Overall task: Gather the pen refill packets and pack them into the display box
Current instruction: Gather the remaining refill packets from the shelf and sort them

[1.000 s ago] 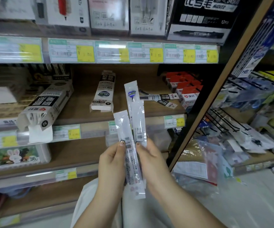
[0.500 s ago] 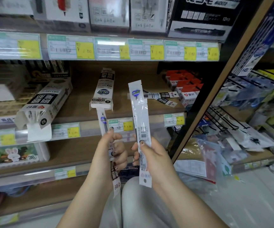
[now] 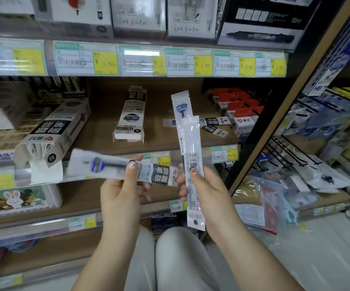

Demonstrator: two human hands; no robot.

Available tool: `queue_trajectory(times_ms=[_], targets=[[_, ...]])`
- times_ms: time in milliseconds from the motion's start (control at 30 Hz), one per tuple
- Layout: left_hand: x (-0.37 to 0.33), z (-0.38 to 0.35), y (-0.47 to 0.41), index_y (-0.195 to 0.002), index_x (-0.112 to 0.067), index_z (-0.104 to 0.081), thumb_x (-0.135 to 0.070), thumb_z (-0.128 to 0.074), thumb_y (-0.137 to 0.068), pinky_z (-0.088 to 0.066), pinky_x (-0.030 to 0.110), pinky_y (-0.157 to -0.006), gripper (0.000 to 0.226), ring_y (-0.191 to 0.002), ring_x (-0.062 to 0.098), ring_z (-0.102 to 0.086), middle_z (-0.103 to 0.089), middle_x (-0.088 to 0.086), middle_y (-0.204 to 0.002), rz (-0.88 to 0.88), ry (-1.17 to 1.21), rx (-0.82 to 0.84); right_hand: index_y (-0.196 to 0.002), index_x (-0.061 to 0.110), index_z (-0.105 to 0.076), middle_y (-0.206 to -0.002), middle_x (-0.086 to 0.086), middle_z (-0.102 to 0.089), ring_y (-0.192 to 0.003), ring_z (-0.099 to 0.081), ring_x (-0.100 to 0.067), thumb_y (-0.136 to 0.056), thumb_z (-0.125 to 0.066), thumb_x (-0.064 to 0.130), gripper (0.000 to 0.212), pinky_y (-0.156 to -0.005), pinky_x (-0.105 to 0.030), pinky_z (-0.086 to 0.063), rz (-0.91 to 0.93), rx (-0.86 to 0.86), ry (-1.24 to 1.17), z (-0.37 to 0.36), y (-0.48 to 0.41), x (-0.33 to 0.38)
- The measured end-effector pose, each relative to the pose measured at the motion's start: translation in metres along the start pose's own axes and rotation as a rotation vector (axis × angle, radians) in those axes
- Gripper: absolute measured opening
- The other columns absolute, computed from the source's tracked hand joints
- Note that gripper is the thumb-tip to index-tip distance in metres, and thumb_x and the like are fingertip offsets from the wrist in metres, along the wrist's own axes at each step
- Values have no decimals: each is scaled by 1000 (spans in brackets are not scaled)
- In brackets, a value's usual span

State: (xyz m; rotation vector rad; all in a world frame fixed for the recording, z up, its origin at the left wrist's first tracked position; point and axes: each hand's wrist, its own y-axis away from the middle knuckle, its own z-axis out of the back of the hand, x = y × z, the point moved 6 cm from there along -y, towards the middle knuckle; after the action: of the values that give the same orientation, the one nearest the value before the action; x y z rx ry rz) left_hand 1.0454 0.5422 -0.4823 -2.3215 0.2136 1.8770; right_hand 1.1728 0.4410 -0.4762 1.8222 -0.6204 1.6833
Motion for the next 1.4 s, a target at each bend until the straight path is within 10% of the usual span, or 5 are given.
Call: queue_trajectory(times_ms=[200,400,767,1067,1400], targets=[[3,-13,7,-92,-1,-65,-17,-50,-95,-52,35,-89,22,-83,18,-73,-75,9,-77,167,261,6,-99,22,-64,-90,-1,-70,-59,-53,-12,-99,-41,16,24,-58,-23,-45,-27,-11,-181,-10,5,0],[24,-33,28,-54,-11,-70,-21,-52,-92,-52,21,-53,43,-57,15,-64,-68,4,-63,357,359,152,-94,18,-69,-70,-2,-66,-52,-55,-9,-96,-46,14,23,-51,-22,-48,-112,103,-417,-33,0,1],[22,0,7,-113,-3,-67,-59,-83,-51,-54,45,-86,86,-100,43,-64,-62,28,-118,451,405,808,-85,22,-72,-74,6,-70,-66,-53,-15,-96,-47,16,29,-57,-20,-49,5,81,-89,15,-33,29],[32,-10,11,-97,6,-52,-1,-42,-94,-34,21,-38,12,-38,16,-34,-44,7,-57,478,52,607,-93,20,-67,-72,5,-72,-69,-67,-10,-93,-53,17,14,-64,-24,-54,-21,264,139,-1,-31,25],[21,9,-17,-86,-11,-63,-30,-39,-99,-31,19,-39,33,-41,11,-38,-54,2,-57,418,223,252,-104,15,-61,-73,-3,-69,-62,-65,-15,-95,-49,14,15,-62,-26,-53,-221,628,306,14,-17,16]])
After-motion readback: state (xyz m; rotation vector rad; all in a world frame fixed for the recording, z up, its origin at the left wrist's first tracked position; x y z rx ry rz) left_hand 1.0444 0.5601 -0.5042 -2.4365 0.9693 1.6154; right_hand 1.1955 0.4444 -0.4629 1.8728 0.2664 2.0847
